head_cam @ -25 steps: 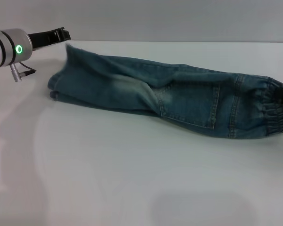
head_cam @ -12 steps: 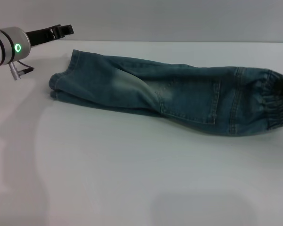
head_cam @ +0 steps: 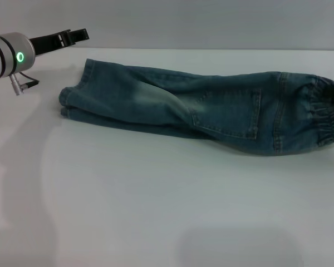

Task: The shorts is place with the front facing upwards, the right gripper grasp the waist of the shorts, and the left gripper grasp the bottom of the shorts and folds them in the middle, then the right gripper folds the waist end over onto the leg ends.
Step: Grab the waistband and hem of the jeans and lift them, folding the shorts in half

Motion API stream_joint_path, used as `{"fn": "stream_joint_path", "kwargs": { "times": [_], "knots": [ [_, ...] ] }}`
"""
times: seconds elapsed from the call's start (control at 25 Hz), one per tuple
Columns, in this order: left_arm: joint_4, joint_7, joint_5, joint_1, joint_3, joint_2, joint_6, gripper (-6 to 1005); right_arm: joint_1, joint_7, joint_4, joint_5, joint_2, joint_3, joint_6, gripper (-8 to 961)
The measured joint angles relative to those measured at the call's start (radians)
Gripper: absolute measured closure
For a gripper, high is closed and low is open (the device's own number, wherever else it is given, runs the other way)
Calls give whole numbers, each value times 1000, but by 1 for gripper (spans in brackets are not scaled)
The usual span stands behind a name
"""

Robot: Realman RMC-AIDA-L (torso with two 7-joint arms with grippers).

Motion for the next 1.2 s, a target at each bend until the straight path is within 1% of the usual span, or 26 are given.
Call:
{"fn": "stream_joint_path", "kwargs": {
  "times": [0.16, 0.2, 0.24, 0.32, 0.4, 0.6, 0.76, 0.84, 1.0, 1.08, 1.2],
  "knots": [
    [5, 22, -2, 4, -3, -3, 0, 157, 24, 79, -7, -78, -3, 0, 63, 936],
    [8, 28, -3, 6, -4, -4, 0, 157, 33, 112, -23, -112, 2, 0, 96, 936],
    [19, 45, -13, 11, -4, -8, 0, 157, 33, 112, -23, -112, 2, 0, 96, 936],
    [29, 75, -43, 19, -2, -13, 0, 157, 38, 132, -47, -141, 14, -2, 135, 936],
    [28, 120, -97, 26, 0, -13, 0, 157, 41, 135, -63, -162, 22, -22, 194, 864],
    [19, 224, -216, 42, 0, -13, 7, 157, 43, 132, -69, -173, 22, -60, 247, 680],
    [16, 252, -251, 49, 1, -14, 14, 158, 42, 125, -86, -174, 23, -74, 252, 530],
    [16, 255, -259, 53, 3, -14, 16, 158, 38, 121, -110, -172, 34, -76, 253, 520],
    [15, 256, -263, 57, 5, -14, 24, 158, 27, 104, -191, -166, 65, -72, 254, 504],
    [15, 257, -271, 59, 6, -14, 27, 158, 29, 101, -206, -166, 68, -74, 249, 504],
    [15, 274, -299, 62, 8, -14, 44, 158, 34, 99, -208, -166, 66, -76, 230, 504]
  ]
}}
